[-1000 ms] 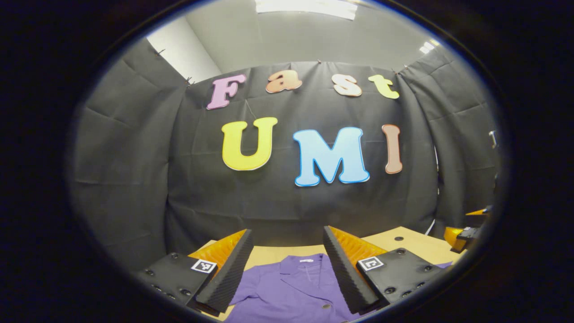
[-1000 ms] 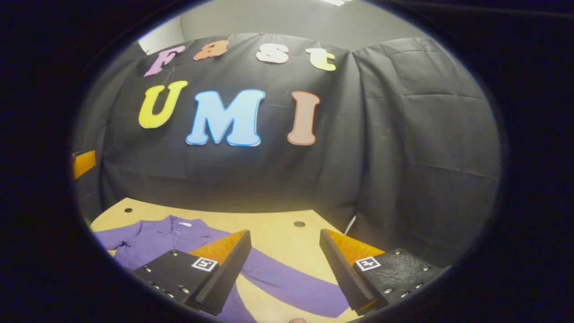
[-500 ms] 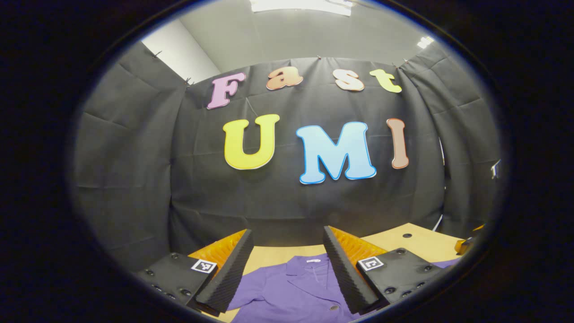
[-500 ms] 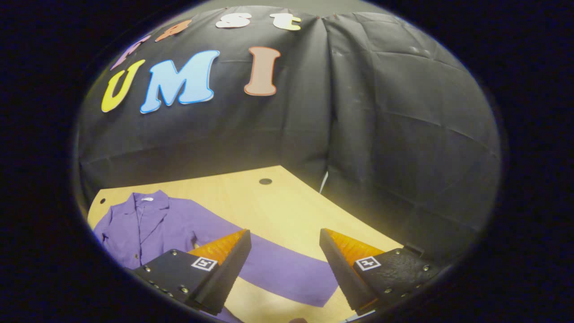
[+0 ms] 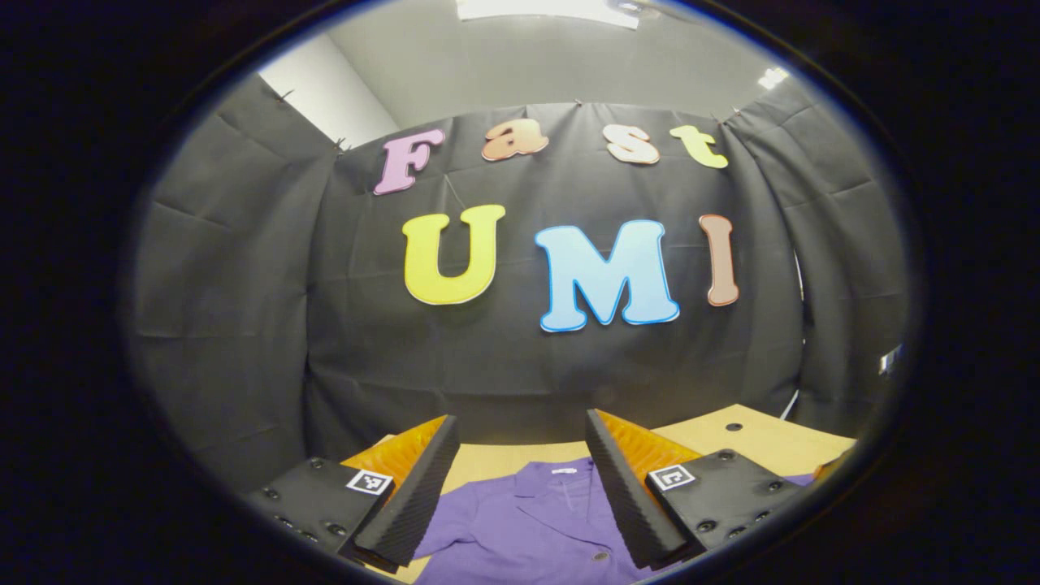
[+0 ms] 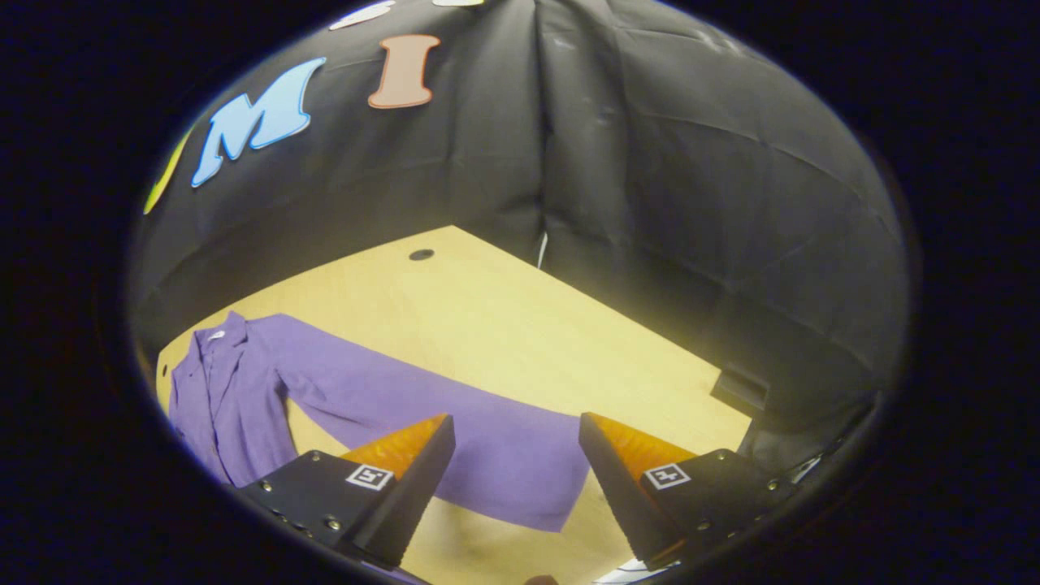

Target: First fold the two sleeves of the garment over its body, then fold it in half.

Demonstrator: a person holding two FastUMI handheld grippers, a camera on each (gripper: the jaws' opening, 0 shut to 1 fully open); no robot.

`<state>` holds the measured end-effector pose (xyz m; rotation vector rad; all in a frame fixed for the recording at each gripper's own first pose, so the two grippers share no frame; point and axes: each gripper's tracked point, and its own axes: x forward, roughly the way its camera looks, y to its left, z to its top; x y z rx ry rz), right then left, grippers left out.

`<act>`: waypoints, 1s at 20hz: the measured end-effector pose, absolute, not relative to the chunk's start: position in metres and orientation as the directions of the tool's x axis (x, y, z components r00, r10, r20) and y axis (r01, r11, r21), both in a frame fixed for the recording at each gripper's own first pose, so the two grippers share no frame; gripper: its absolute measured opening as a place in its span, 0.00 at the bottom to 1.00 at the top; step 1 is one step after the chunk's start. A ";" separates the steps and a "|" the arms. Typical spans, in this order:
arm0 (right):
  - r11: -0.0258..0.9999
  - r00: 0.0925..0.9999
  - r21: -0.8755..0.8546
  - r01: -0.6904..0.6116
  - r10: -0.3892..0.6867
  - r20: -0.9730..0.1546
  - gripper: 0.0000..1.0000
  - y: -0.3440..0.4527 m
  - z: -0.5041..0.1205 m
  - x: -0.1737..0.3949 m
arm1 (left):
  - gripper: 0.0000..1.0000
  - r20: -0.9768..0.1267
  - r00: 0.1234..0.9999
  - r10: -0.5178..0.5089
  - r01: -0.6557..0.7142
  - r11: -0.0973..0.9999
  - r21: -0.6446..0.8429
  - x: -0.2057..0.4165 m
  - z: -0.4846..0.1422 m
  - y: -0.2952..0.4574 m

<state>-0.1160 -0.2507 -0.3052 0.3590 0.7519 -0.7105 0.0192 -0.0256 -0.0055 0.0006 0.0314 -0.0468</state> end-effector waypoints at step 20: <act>0.680 0.394 0.058 0.731 -0.351 -0.850 0.95 -0.233 -0.367 -0.140 | 0.98 -0.042 0.999 -0.015 0.014 1.000 -0.021 0.010 -0.008 -0.019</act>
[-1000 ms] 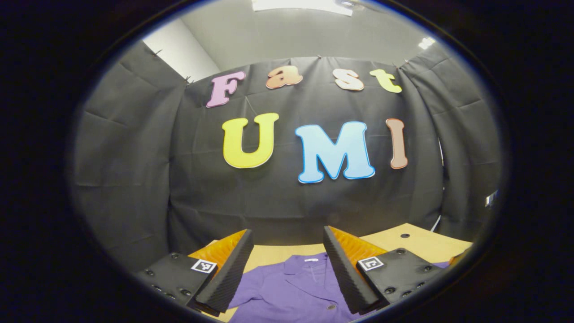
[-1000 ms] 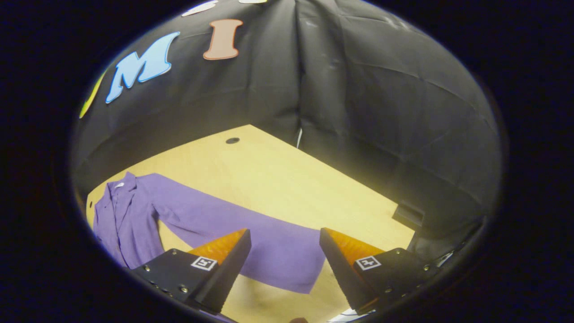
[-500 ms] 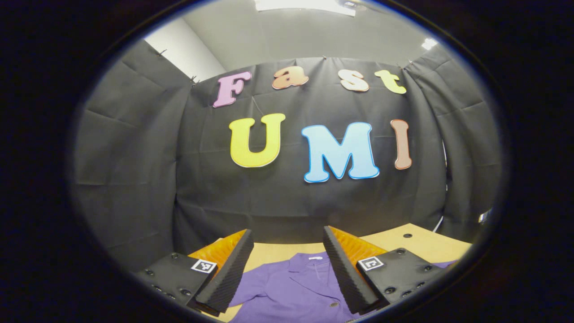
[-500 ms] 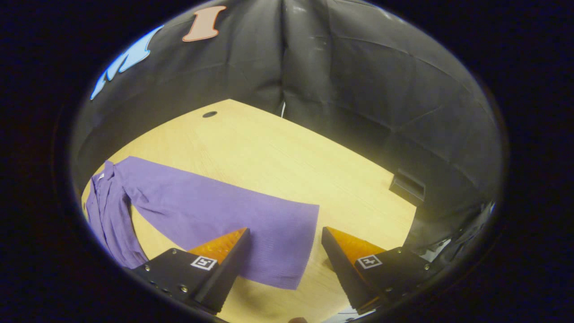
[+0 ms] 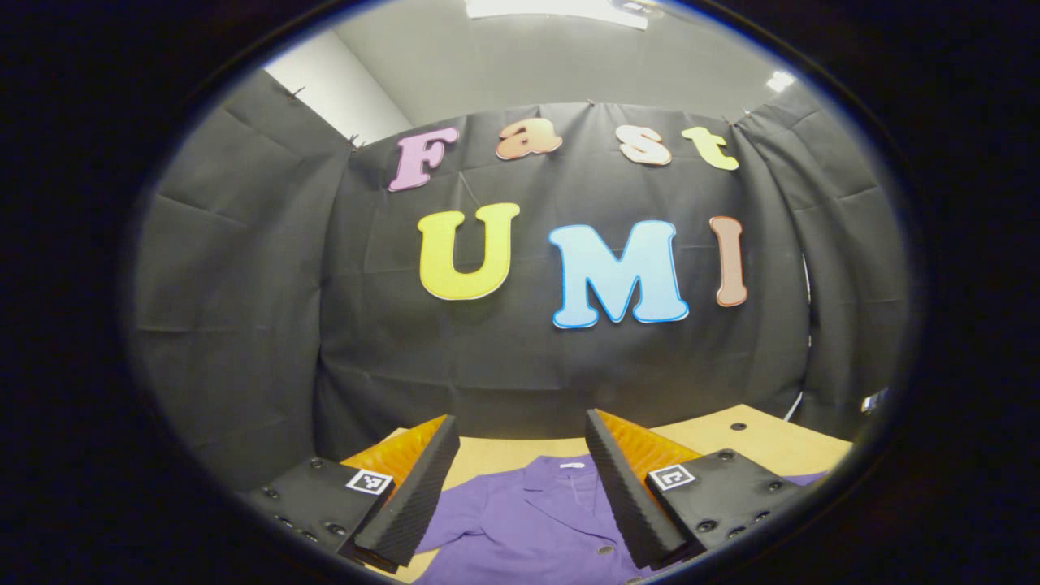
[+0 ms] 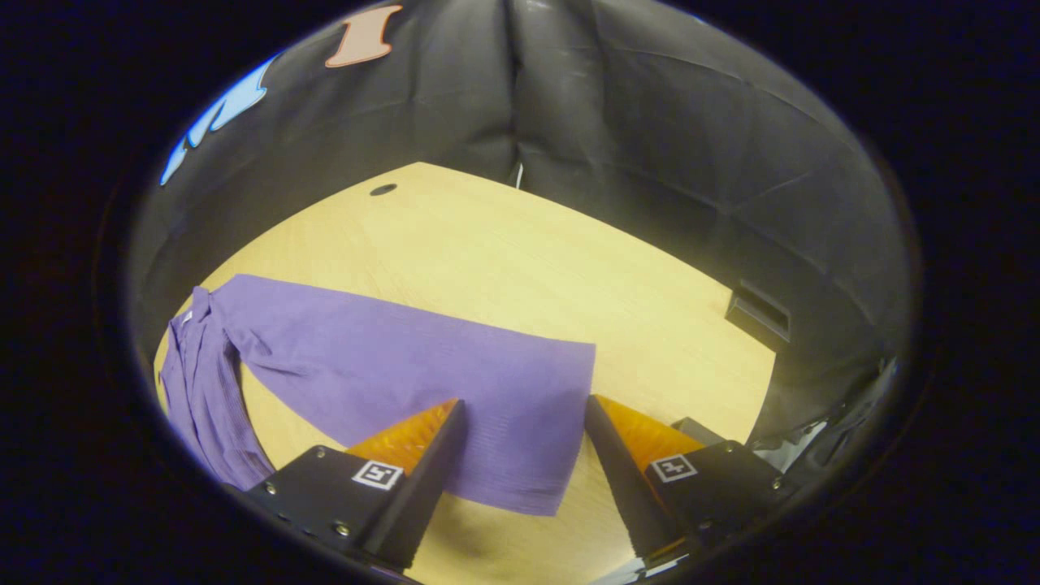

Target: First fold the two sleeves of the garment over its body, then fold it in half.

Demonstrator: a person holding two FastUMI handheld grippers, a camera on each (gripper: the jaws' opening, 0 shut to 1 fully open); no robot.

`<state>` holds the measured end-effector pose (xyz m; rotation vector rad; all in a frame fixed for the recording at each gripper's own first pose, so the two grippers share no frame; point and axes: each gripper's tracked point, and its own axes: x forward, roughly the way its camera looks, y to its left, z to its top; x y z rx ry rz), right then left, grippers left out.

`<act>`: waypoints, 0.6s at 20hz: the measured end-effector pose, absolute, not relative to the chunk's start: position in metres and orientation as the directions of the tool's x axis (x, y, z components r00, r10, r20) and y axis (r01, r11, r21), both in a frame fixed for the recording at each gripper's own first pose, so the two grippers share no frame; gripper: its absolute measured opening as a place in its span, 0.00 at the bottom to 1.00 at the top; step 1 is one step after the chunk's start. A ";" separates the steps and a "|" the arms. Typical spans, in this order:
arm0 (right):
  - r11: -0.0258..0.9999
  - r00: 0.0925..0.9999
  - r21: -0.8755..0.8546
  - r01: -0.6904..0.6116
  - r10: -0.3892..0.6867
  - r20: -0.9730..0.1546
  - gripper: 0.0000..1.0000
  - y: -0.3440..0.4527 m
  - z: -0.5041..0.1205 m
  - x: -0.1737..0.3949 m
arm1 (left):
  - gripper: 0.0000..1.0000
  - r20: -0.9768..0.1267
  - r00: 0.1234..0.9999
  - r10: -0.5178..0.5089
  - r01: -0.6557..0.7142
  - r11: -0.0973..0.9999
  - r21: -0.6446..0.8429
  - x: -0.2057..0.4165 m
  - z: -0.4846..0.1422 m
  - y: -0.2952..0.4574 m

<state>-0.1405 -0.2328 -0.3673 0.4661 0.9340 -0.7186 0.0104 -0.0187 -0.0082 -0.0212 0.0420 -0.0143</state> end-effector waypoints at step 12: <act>0.682 0.453 0.152 0.716 -0.288 -0.844 0.11 -0.225 -0.360 -0.120 | 0.99 -0.042 0.999 -0.018 0.018 1.000 -0.022 0.008 -0.009 -0.015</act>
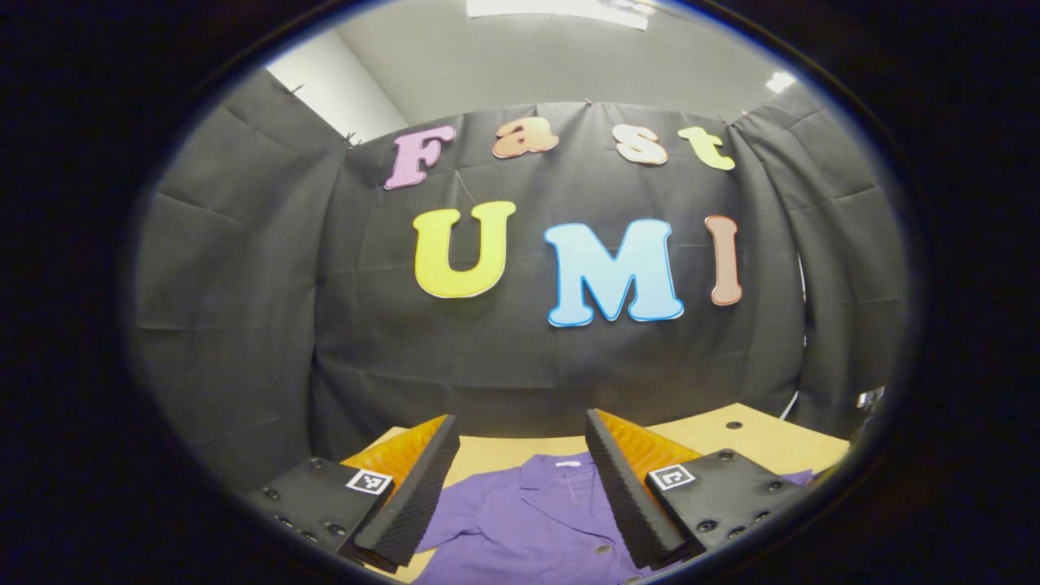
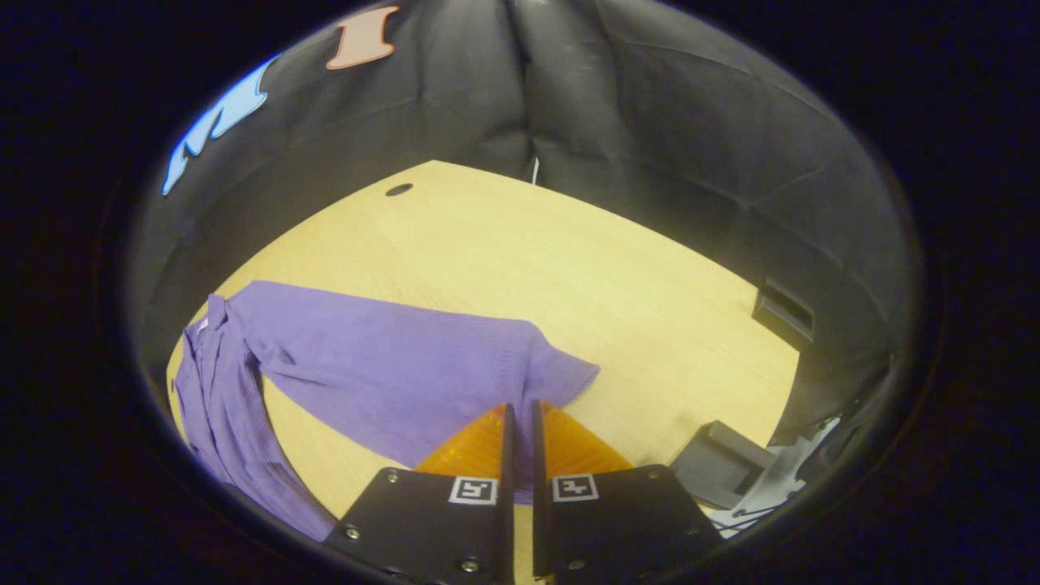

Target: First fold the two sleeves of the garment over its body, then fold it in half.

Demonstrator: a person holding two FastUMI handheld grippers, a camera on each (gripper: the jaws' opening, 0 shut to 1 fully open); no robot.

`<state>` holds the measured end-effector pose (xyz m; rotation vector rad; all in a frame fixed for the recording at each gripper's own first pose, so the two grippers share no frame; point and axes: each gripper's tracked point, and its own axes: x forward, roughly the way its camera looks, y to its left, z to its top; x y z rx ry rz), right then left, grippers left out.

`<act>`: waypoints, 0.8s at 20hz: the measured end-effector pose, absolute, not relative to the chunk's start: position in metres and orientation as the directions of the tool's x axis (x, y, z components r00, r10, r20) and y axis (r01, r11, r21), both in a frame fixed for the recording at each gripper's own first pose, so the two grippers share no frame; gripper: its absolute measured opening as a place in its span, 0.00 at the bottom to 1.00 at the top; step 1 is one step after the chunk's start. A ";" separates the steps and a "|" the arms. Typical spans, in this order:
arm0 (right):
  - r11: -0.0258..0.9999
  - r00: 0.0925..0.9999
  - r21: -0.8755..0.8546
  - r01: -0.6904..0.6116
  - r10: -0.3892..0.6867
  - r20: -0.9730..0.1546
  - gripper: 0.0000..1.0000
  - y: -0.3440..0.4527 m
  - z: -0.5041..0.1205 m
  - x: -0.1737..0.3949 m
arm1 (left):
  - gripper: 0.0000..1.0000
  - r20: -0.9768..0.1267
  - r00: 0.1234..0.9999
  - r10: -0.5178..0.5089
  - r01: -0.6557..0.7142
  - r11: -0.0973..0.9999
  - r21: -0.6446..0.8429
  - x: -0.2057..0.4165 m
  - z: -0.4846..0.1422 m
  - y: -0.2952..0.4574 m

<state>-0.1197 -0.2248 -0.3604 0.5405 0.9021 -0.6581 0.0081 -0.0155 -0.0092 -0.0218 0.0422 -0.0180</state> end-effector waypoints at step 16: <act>0.714 0.742 0.471 0.518 -0.100 -0.663 0.02 -0.168 -0.261 -0.042 | 0.99 -0.052 0.999 -0.002 0.000 0.999 -0.033 0.002 -0.013 -0.010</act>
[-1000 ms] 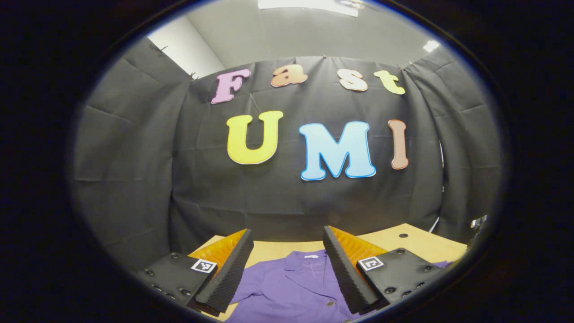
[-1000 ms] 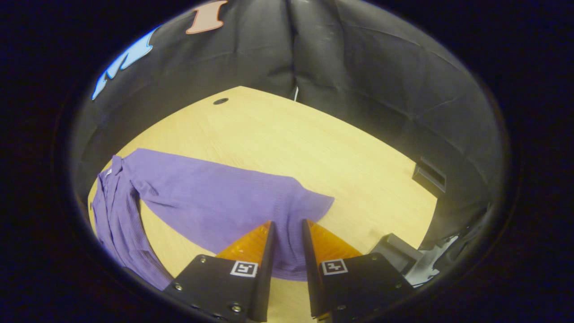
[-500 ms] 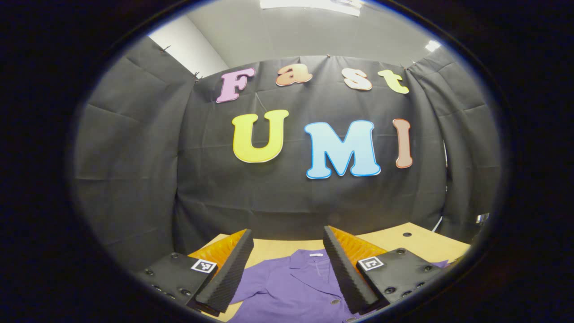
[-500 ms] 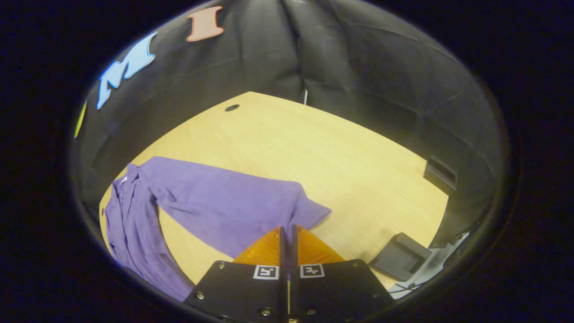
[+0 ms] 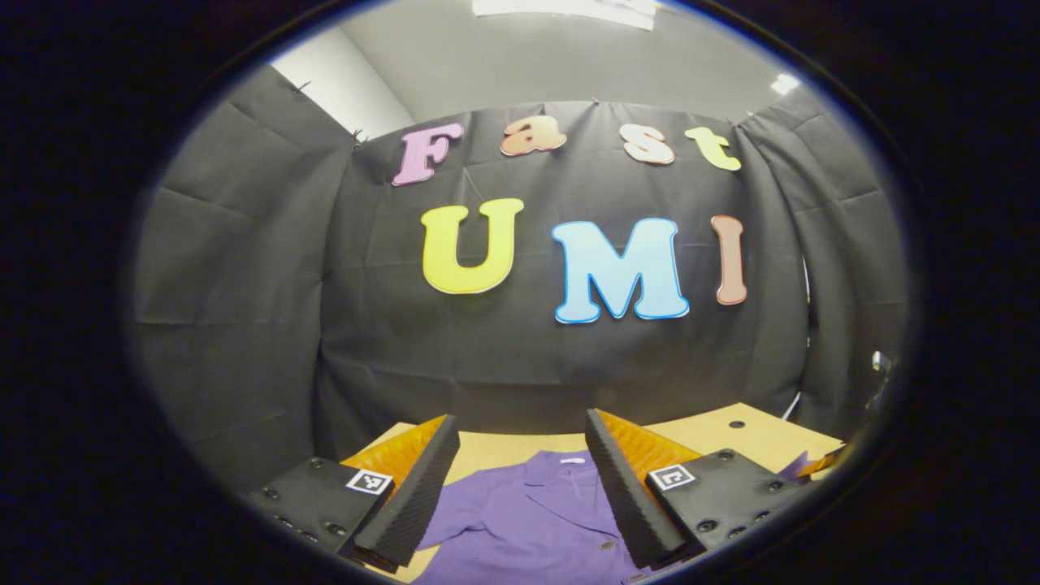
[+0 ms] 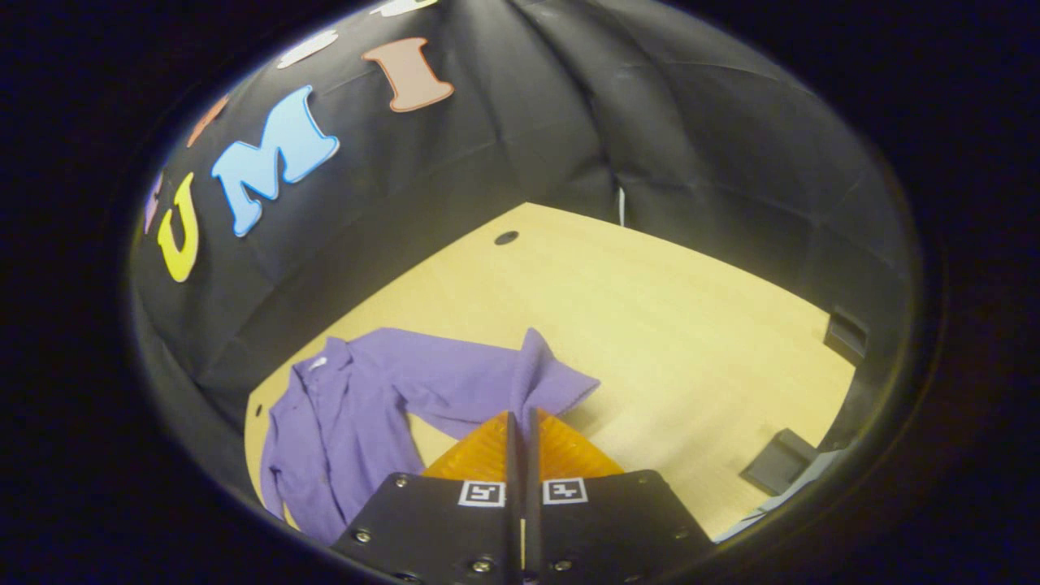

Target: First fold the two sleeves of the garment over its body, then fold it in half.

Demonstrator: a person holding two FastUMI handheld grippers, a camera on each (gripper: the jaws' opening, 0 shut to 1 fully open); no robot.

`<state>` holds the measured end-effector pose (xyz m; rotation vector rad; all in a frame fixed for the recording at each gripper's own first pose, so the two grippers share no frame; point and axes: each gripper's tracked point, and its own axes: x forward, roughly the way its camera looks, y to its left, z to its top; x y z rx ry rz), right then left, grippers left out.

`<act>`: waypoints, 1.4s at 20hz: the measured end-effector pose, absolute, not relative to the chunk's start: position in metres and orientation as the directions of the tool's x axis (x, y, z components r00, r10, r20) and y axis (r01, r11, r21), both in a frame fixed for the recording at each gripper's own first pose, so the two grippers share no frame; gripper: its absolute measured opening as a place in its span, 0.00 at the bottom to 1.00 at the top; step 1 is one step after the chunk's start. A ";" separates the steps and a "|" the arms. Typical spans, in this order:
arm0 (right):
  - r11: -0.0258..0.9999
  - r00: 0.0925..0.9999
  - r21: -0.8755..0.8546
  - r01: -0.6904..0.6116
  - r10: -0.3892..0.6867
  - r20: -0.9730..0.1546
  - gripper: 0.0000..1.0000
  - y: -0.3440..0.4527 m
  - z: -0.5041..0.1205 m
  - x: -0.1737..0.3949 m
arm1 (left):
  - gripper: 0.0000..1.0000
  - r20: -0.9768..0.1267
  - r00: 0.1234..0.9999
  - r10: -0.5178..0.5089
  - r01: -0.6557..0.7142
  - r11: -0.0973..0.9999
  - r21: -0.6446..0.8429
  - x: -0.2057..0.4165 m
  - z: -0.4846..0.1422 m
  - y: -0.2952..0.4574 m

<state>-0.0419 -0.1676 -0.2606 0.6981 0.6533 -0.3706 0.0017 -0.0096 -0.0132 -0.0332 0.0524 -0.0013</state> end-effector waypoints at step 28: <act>0.869 0.852 0.480 -0.117 0.336 -0.401 0.02 0.114 -0.129 0.173 | 0.99 -0.100 0.983 0.153 -0.158 0.987 -0.036 -0.026 -0.037 0.077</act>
